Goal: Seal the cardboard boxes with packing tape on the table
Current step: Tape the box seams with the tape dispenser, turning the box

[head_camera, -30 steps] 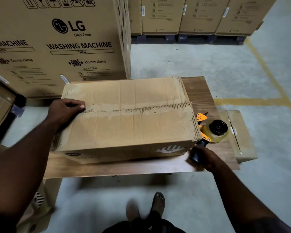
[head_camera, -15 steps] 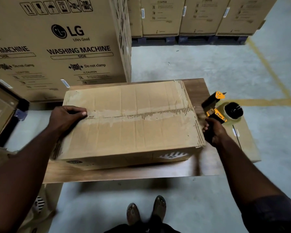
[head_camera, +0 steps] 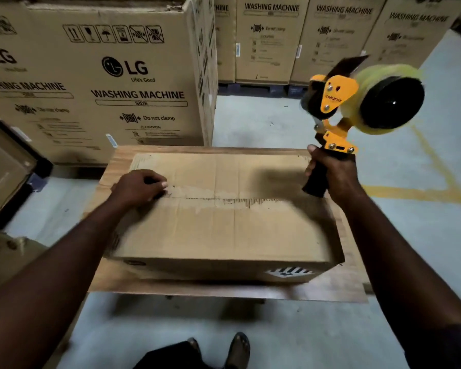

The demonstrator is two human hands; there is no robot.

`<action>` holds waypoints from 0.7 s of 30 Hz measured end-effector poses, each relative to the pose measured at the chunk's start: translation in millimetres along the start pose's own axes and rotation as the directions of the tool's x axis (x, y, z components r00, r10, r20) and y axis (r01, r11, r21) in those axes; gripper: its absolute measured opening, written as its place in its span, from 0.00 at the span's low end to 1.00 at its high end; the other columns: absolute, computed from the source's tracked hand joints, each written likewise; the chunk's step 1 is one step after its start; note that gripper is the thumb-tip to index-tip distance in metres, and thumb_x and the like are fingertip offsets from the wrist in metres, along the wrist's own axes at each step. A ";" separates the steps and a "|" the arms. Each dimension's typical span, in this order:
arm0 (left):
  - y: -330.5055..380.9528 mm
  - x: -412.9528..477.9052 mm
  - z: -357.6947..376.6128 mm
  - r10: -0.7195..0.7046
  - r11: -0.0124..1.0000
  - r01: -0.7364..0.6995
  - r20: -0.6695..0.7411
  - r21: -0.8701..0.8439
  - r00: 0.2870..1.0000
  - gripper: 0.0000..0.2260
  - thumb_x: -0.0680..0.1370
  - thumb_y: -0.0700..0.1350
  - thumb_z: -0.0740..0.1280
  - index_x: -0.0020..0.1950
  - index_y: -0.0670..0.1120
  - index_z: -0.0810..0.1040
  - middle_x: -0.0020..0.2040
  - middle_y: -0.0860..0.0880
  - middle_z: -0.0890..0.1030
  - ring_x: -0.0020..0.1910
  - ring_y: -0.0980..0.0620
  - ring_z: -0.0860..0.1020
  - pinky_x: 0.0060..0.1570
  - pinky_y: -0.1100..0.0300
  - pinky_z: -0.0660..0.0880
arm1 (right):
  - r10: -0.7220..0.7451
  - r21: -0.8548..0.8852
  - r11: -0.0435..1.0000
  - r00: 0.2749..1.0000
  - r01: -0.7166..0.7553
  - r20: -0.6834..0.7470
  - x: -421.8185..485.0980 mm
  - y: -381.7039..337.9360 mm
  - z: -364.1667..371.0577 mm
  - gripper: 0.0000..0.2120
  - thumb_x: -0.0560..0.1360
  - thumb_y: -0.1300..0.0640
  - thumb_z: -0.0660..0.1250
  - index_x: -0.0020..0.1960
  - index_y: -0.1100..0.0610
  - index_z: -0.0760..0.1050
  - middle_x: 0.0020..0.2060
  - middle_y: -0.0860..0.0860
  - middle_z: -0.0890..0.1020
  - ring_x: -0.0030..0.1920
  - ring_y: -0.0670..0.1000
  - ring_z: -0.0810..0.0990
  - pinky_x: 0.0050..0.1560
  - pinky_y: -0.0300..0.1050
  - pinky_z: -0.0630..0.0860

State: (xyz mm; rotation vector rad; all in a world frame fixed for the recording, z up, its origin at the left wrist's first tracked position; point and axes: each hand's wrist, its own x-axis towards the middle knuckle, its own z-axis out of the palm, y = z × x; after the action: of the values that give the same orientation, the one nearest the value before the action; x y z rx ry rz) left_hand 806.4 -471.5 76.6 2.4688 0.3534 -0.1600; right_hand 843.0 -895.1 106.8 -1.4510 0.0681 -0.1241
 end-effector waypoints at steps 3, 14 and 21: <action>48.1 -29.4 9.7 0.084 0.895 -0.015 0.136 -0.446 0.987 0.10 0.78 0.53 0.70 0.58 0.52 0.82 0.58 0.50 0.84 0.58 0.52 0.81 0.55 0.60 0.78 | -0.037 -0.095 0.994 0.993 0.048 0.115 -8.2 1.4 29.8 0.09 0.77 0.60 0.72 0.41 0.60 0.75 0.24 0.54 0.75 0.24 0.56 0.73 0.32 0.46 0.73; 87.8 -85.4 -1.1 0.202 -0.092 0.428 0.404 -0.899 0.892 0.12 0.73 0.51 0.70 0.42 0.43 0.88 0.45 0.44 0.84 0.38 0.51 0.83 0.37 0.63 0.78 | -0.093 -0.299 0.925 0.901 0.236 0.424 -49.8 -6.7 133.0 0.11 0.63 0.63 0.67 0.34 0.47 0.80 0.23 0.44 0.79 0.23 0.43 0.75 0.23 0.38 0.70; 19.6 -87.8 -11.4 0.248 -0.194 0.470 0.420 -0.861 0.873 0.28 0.52 0.39 0.87 0.49 0.40 0.85 0.47 0.42 0.84 0.43 0.48 0.84 0.44 0.58 0.82 | -0.105 -0.348 0.878 0.842 0.328 0.529 -52.3 -0.2 160.4 0.10 0.66 0.61 0.69 0.32 0.46 0.76 0.23 0.42 0.76 0.24 0.41 0.74 0.27 0.34 0.68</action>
State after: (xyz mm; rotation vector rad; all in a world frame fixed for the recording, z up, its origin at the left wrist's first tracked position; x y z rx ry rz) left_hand 728.5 -498.2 114.3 0.5813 0.2865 -0.3724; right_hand 810.6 -730.5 124.5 -1.8912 -0.5349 0.0877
